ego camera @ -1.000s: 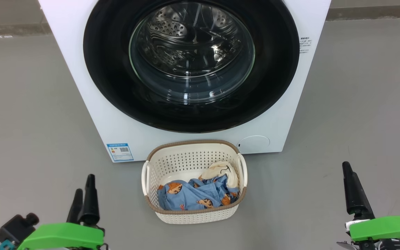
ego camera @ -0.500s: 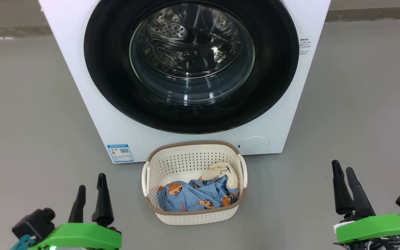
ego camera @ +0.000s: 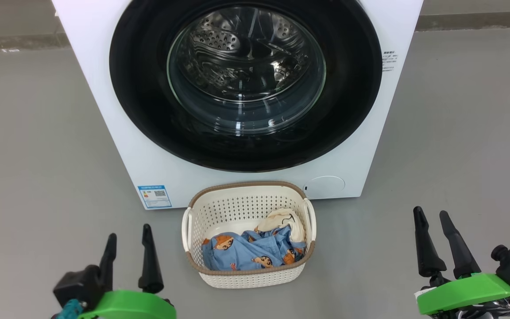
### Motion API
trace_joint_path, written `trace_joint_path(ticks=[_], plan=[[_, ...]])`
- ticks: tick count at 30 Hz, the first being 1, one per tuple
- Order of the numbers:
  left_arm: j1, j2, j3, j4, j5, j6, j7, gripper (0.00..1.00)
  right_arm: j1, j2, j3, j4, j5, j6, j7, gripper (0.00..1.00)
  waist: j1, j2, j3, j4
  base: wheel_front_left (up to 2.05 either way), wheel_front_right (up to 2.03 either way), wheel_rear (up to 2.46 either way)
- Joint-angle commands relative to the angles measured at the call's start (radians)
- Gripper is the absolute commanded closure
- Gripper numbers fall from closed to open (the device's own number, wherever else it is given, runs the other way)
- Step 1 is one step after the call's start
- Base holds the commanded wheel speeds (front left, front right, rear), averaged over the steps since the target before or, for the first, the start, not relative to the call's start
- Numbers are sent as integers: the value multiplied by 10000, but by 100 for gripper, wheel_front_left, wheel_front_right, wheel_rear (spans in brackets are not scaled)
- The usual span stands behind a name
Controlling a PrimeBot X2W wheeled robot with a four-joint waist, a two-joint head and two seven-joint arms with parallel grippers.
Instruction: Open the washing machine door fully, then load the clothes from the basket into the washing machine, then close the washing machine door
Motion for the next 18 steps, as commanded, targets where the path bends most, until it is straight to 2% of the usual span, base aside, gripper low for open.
trace_joint_path(ticks=[1, 11, 18], plan=[[-302, 115, 149, -230, 308, 95, -122, 0, -450, -111, 253, -284, -299, 118, -124, 0, -1, 0, -3, -1, 0, 0, 0], [-394, 306, -543, 151, 1745, 440, -416, 0, -465, -123, 134, -182, -2333, 132, -298, 0, -1, 0, -44, 7, 0, 0, 0], [-377, 299, -717, 528, 2198, 552, -622, 0, -451, -132, -61, 95, -3282, 141, -176, 0, -1, 0, -86, 27, 0, 0, 0]])
